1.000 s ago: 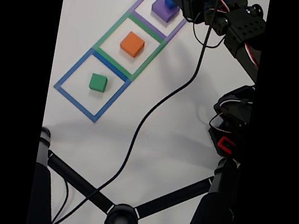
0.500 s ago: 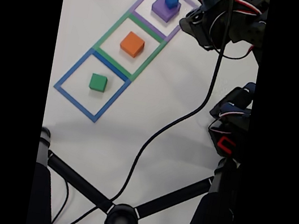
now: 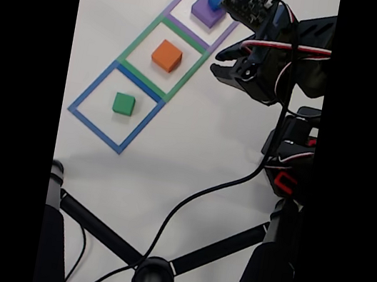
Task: Tower of hanoi
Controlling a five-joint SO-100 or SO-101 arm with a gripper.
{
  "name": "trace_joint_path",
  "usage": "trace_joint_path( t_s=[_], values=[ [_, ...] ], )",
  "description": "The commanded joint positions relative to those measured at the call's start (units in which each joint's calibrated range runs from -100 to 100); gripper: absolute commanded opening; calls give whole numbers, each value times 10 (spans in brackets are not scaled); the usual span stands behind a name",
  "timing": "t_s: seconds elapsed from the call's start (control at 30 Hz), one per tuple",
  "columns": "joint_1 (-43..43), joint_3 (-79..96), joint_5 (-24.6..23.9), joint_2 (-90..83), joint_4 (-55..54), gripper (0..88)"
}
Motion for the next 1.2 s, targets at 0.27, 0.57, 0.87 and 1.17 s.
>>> trace_joint_path(
  t_s=[0.27,0.57,0.87,1.17],
  values=[
    [-42,195,6,-54,-155,250],
    [-39,386,6,-60,-371,400],
    [-23,634,6,-6,-764,429],
    [-32,712,6,148,-1026,434]
  ],
)
